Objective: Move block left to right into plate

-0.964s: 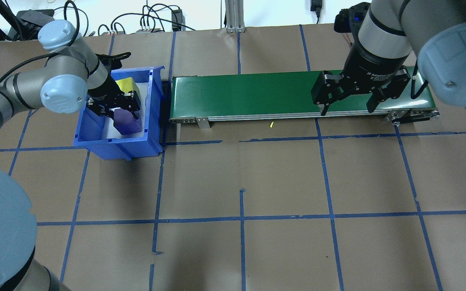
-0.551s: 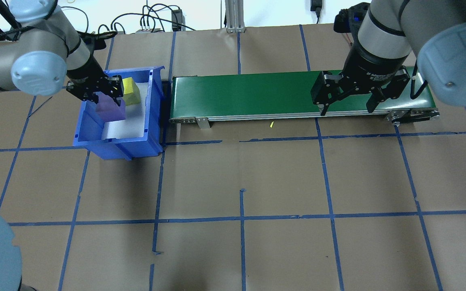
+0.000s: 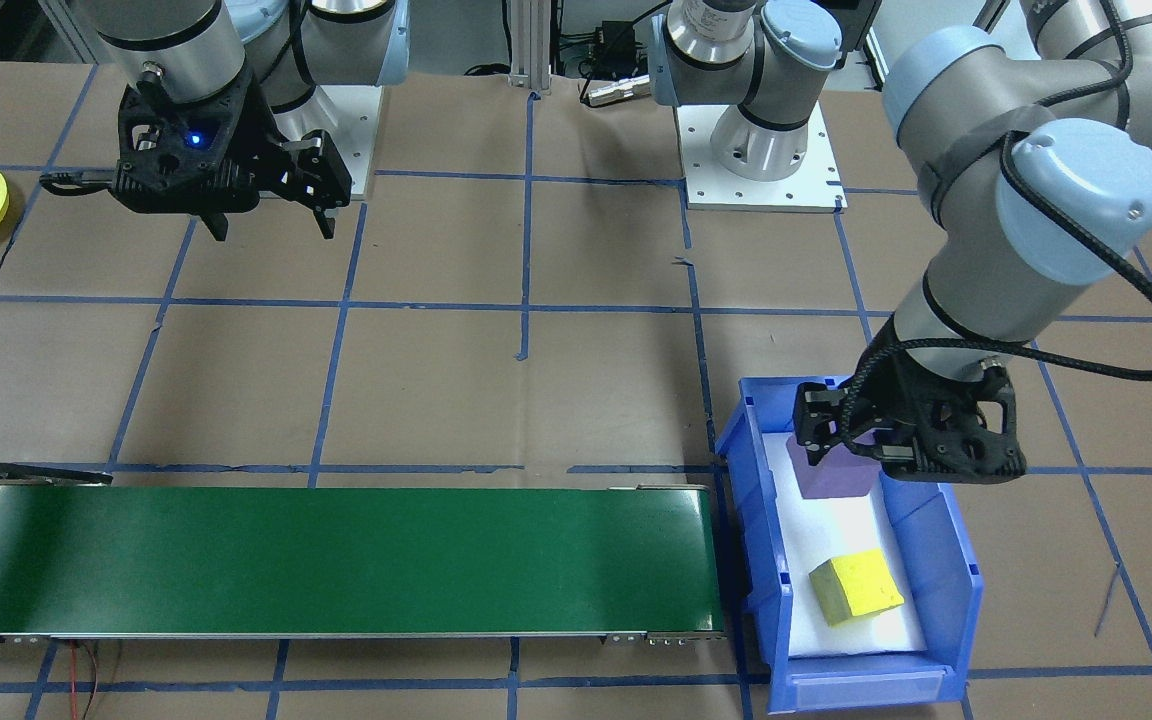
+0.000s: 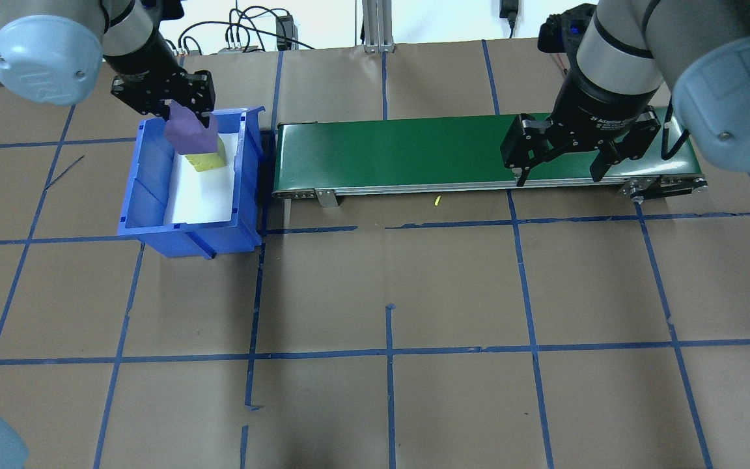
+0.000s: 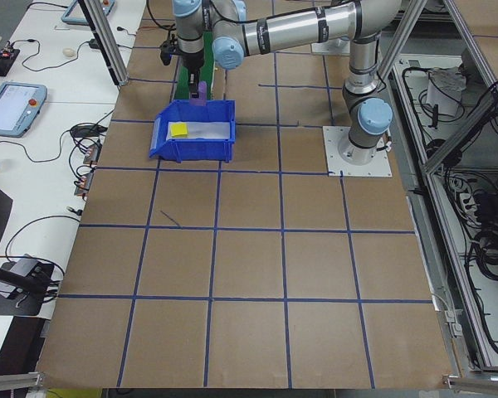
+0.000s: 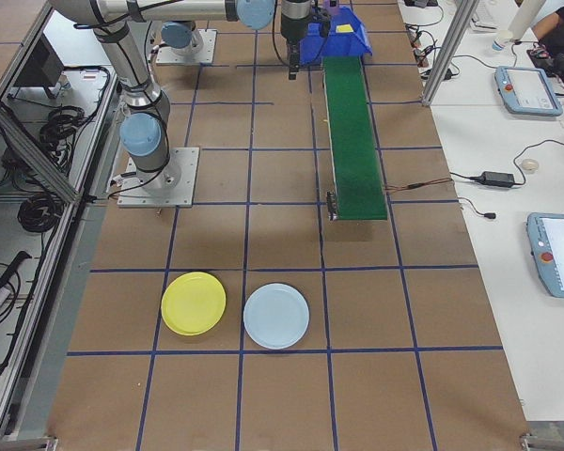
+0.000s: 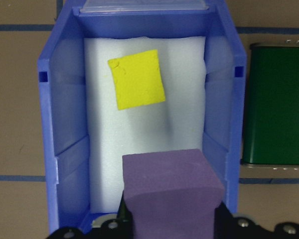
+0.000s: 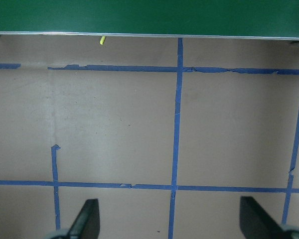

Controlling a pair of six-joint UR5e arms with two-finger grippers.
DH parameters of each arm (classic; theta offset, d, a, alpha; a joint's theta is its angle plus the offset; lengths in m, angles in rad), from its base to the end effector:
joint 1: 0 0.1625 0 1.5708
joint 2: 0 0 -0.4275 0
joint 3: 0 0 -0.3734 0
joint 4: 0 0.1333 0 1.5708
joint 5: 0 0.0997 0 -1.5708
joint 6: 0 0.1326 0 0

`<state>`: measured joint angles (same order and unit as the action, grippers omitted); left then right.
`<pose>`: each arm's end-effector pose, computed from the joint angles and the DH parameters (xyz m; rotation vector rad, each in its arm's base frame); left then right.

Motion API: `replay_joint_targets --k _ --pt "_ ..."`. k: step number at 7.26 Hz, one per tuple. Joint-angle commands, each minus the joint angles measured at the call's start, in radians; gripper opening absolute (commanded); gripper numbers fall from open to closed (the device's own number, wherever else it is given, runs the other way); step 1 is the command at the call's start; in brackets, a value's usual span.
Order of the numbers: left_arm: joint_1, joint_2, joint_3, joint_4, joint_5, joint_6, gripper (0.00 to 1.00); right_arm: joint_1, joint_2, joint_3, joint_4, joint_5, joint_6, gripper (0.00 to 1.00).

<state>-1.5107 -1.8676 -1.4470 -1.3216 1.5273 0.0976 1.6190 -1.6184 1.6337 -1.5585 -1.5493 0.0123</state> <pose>-0.1026 -0.6096 0.3825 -0.0607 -3.1012 0.1232 0.1576 -0.4419 0.4485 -0.0555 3.1201 0.0441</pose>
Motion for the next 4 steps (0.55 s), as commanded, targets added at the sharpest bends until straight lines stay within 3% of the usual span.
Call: replay_joint_targets --k 1,3,4 --pt "-0.054 -0.069 0.014 0.083 -0.055 -0.018 0.29 -0.001 0.000 0.000 0.000 0.000 0.000 1.00" --pt "-0.144 -0.171 0.020 0.230 -0.055 -0.166 0.30 0.002 0.000 0.000 -0.002 0.000 0.000 1.00" --pt "-0.170 -0.201 0.019 0.232 -0.047 -0.183 0.30 0.002 0.000 0.000 -0.002 0.000 0.000 1.00"
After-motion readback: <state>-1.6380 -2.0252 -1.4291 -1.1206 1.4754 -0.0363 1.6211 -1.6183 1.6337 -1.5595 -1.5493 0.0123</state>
